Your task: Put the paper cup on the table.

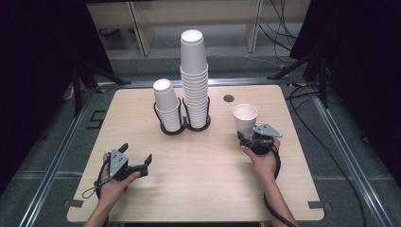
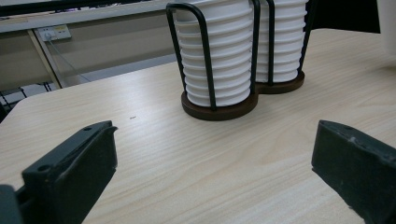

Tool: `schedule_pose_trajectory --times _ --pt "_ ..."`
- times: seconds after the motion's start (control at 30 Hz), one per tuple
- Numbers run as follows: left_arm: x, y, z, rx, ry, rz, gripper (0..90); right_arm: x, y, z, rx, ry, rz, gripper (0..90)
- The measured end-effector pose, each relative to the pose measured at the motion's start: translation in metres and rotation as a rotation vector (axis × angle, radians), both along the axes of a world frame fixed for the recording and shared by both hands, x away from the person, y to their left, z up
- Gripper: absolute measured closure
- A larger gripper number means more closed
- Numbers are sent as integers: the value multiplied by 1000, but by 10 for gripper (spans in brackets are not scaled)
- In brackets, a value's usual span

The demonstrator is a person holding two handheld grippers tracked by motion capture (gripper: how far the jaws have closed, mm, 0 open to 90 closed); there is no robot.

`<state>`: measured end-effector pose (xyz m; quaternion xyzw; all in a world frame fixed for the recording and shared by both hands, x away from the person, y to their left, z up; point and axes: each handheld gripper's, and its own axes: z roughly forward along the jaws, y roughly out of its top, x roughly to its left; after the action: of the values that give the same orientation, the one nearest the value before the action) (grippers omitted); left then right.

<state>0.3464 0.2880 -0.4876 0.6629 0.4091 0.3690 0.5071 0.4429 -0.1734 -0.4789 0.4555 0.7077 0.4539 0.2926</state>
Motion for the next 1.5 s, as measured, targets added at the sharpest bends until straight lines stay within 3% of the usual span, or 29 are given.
schedule_pose_trajectory --times 0.1,0.2,0.27,0.3,0.33,0.4,0.43,0.53,0.57,0.63,0.67,0.73,0.77,0.9,0.93,1.1,1.13,1.3,1.43,1.47,1.5 --pt "1 -2 -2 -10 -14 -4 0 6 2 -2 -7 0 -5 286" --pt "1 -2 -1 -3 -9 -7 0 8 2 -2 -6 27 -17 286" --pt "-1 -2 -1 10 -3 -8 0 11 4 -4 17 45 -36 286" --pt "-1 -2 -1 9 -4 -8 0 13 3 -4 -13 45 -29 286" --pt "-1 -2 -1 8 -4 -8 0 12 6 -5 24 64 -49 286" --pt "0 -3 -1 1 -17 -9 0 15 6 -6 10 51 -51 286" --pt "0 -3 -1 2 -15 -8 0 16 4 -5 -11 68 -45 286" --pt "-1 -3 -1 7 -4 -9 0 16 5 -5 5 93 -71 286" --pt "-1 -3 -1 8 -2 -8 0 19 2 -5 -34 55 -53 286" --pt "-1 -3 -1 7 -1 -8 0 20 3 -5 -29 64 -46 286" --pt "-1 -3 -1 8 0 -10 0 18 5 -5 -10 89 -65 285" --pt "-1 -3 -2 12 1 -12 0 20 5 -5 -22 81 -64 284" --pt "-1 -4 -2 12 0 -12 0 20 6 -6 -10 104 -68 284" --pt "-1 -3 -2 9 1 -13 0 25 4 -7 -62 70 -46 283" --pt "-1 -3 -2 11 2 -13 0 24 5 -7 -37 75 -44 283" --pt "0 -5 -3 3 -8 -21 0 26 5 -9 -44 87 -45 282" --pt "0 -5 -3 5 -8 -21 0 24 7 -8 -28 118 -64 281" --pt "-1 -4 -2 15 10 -22 0 24 8 -7 -18 126 -72 279" --pt "-1 -4 -2 15 9 -22 0 27 6 -9 -45 101 -49 276" --pt "-1 -4 -2 15 9 -21 0 25 9 -8 -22 129 -71 275" --pt "-1 -4 -2 16 10 -22 0 26 9 -8 -31 122 -63 273"
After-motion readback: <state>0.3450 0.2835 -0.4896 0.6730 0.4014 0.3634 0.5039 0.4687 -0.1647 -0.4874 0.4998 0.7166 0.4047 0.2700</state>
